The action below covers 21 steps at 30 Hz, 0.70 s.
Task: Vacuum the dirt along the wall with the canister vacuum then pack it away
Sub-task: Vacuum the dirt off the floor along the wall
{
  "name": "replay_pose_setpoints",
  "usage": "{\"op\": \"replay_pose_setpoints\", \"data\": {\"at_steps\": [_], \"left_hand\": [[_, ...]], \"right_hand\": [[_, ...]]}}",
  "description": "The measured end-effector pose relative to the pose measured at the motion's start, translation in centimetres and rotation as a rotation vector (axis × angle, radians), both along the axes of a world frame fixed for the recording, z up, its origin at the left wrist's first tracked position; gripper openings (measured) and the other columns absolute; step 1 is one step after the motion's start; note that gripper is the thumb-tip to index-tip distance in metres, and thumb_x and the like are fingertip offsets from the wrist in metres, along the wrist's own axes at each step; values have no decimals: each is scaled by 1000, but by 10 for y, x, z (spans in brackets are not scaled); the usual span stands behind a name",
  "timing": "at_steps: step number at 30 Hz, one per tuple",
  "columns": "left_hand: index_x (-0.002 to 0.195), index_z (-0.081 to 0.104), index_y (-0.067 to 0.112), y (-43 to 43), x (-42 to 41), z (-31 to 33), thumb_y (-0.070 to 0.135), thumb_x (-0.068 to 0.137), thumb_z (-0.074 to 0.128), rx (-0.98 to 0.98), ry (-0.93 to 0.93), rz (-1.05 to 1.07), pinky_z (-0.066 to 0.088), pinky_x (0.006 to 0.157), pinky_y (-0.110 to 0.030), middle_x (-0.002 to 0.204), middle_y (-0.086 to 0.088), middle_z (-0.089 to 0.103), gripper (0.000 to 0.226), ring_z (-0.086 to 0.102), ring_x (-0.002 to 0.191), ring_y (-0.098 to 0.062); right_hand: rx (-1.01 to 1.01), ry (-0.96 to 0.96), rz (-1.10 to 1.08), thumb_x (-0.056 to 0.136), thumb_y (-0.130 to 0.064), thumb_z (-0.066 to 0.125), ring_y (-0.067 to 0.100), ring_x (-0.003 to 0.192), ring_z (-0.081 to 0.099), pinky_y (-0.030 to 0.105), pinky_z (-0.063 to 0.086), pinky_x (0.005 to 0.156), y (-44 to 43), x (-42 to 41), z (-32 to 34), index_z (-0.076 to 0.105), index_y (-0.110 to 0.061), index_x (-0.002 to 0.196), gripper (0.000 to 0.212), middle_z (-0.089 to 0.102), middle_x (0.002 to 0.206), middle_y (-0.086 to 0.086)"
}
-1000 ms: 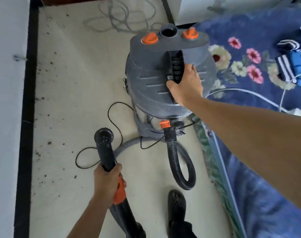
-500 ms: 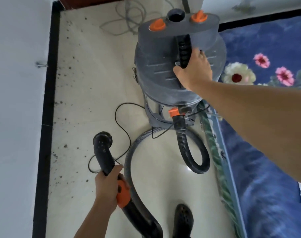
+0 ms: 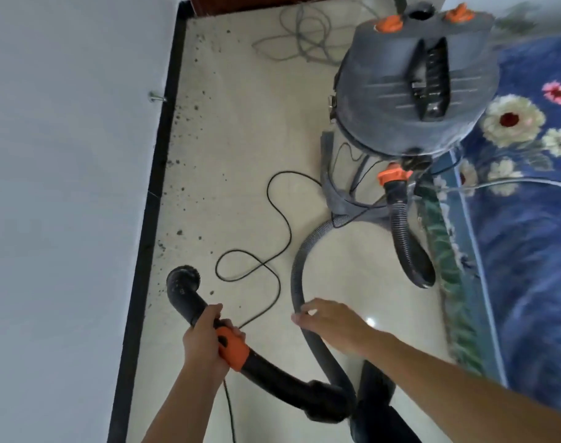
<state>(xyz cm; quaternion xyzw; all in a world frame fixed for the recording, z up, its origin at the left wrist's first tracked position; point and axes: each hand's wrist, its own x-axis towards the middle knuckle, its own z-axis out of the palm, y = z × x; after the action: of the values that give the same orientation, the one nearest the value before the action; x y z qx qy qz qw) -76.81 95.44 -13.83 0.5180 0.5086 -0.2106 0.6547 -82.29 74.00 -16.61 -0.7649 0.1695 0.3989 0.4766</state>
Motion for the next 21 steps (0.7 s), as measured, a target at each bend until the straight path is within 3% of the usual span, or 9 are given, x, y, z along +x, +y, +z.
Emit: {"op": "replay_pose_setpoints", "data": {"at_steps": [3, 6, 8, 11, 15, 17, 21], "left_hand": [[71, 48, 12, 65, -21, -14, 10, 84, 61, -67, 11, 71, 51, 49, -28, 51, -5, 49, 19, 47, 40, -18], [72, 47, 11, 124, -55, -41, 8, 83, 60, -82, 29, 85, 51, 50, -30, 53, -6, 49, 17, 47, 42, -19], [74, 48, 9, 156, -78, -63, 6, 84, 59, -115, 27, 54, 52, 54, -33, 55, -7, 50, 14, 49, 45, -21], [87, 52, 5, 193, -105, -99, 10, 88, 59, -137, 27, -76, 54, 72, -41, 64, -11, 60, 8, 60, 63, -26], [107, 59, 10, 236, -144, -159, 35, 95, 55, -60, 60, -288, 52, 90, -45, 98, -14, 68, 28, 65, 94, -30], [108, 59, 10, 254, -171, -190, 39, 95, 54, 27, 92, -357, 49, 89, -43, 97, -12, 67, 31, 63, 92, -29], [95, 60, 7, 277, -227, -259, 22, 92, 62, 198, 143, -446, 48, 71, -34, 84, -11, 62, 16, 58, 75, -25]], "right_hand": [[168, 150, 87, 58, -86, 63, 9, 104, 63, 32, 47, 98, 91, -57, -17, 58, -37, 126, 83, 67, 111, -12], [113, 131, 246, 62, -68, 75, 7, 72, 62, 23, 49, 68, 165, -94, -26, 60, -35, 105, 56, 65, 86, -11], [-14, 32, 349, 74, -48, 74, 12, 68, 60, 22, 42, 57, 205, -112, -44, 54, -28, 92, 33, 60, 79, -9], [-168, -67, 390, 79, -33, 65, 21, 77, 62, 25, 37, 55, 243, -139, -83, 47, -30, 92, 22, 61, 81, -5], [-317, -105, 378, 80, -30, 65, 22, 76, 63, 32, 47, 64, 245, -172, -139, 50, -26, 94, 21, 62, 80, -4], [-387, -102, 344, 80, -29, 65, 20, 73, 61, 31, 46, 63, 237, -185, -164, 51, -25, 92, 19, 60, 75, -5], [-479, -141, 229, 78, -28, 67, 21, 69, 61, 32, 48, 61, 218, -207, -222, 53, -25, 84, 15, 59, 69, -5]]}}
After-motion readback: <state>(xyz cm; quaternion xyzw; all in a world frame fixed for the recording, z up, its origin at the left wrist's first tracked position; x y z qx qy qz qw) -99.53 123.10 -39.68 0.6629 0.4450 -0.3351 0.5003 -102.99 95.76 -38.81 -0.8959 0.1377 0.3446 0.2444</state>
